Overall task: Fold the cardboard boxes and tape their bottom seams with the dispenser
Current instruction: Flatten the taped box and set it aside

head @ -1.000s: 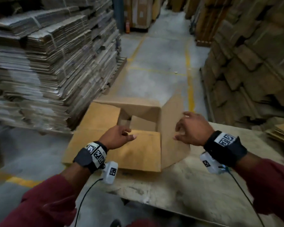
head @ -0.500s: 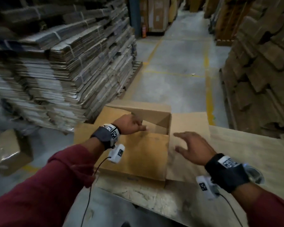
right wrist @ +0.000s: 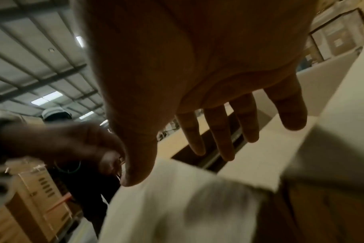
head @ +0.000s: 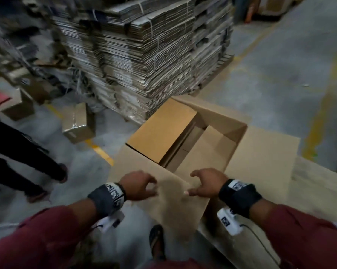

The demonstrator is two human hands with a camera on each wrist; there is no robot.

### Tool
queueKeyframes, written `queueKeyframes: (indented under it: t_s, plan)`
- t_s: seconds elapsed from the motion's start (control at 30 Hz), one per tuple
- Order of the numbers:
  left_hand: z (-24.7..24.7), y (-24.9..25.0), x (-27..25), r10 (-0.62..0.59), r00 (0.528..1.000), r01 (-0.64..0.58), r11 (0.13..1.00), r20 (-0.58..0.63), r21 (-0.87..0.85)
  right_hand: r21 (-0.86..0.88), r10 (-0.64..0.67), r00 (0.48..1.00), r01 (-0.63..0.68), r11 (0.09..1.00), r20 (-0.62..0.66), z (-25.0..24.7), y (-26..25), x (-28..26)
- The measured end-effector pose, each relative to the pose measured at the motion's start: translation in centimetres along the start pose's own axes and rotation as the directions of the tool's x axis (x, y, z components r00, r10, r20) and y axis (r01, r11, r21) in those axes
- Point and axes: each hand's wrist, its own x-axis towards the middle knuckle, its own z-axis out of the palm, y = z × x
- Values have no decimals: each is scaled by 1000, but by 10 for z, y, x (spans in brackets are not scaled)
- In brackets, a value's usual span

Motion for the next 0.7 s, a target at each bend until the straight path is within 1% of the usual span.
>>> queueKeyframes:
  t_s: [0.03, 0.07, 0.1, 0.13, 0.17, 0.2, 0.27, 0.3, 0.33, 0.4, 0.43, 0.5, 0.57, 0.6, 0.63, 0.67, 0.7]
  plan:
    - [-7, 1, 17, -29, 990, 24, 999, -139, -36, -27, 18, 1000, -18, 999, 3, 11, -2, 5]
    - [-17, 4, 34, -62, 965, 45, 996, -255, -71, -61, 36, 999, -36, 997, 4, 21, -3, 8]
    - [-29, 8, 52, -103, 940, 74, 992, -325, -99, -96, 57, 998, -57, 994, 4, 29, -4, 11]
    - [-38, 12, 70, -142, 926, 113, 988, -349, -101, -121, 78, 997, -78, 990, -1, 36, -5, 13]
    - [-46, 14, 87, -182, 923, 163, 983, -340, -87, -131, 102, 995, -102, 986, -4, 42, -6, 14]
    - [-49, 15, 104, -227, 925, 220, 974, -305, -59, -130, 123, 992, -123, 984, -2, 46, -6, 15]
    - [-50, 15, 129, -314, 923, 332, 942, -223, 52, -136, 165, 986, -162, 977, 12, 49, 0, 12]
    - [-50, 15, 138, -324, 926, 348, 932, -195, 99, -140, 190, 982, -185, 973, 19, 49, 8, 9]
    - [-51, 17, 143, -304, 938, 325, 939, -170, 116, -138, 209, 978, -204, 969, 18, 49, 17, 6]
    - [-63, 28, 144, -194, 974, 209, 969, -121, 129, -133, 224, 974, -224, 966, -12, 50, 39, -2]
    - [-72, 35, 141, -134, 980, 154, 978, -145, 141, -145, 230, 973, -231, 962, -28, 49, 50, -7]
    - [-100, 39, 132, -48, 966, 85, 987, -254, 138, -182, 249, 968, -252, 950, -41, 44, 69, -17]
    - [-137, 18, 122, -50, 942, 79, 994, -331, 74, -181, 293, 954, -299, 937, -59, 38, 88, -25]
    - [-154, -2, 117, -81, 937, 100, 994, -341, 39, -178, 323, 944, -330, 927, -69, 35, 96, -29]
    - [-165, -27, 114, -139, 929, 156, 988, -344, 22, -175, 353, 933, -361, 916, -75, 31, 103, -31]
    - [-170, -49, 108, -222, 914, 258, 964, -340, 63, -178, 376, 924, -383, 906, -73, 29, 108, -33]
    - [-167, -67, 102, -333, 886, 404, 896, -322, 187, -187, 397, 916, -402, 896, -63, 28, 111, -33]
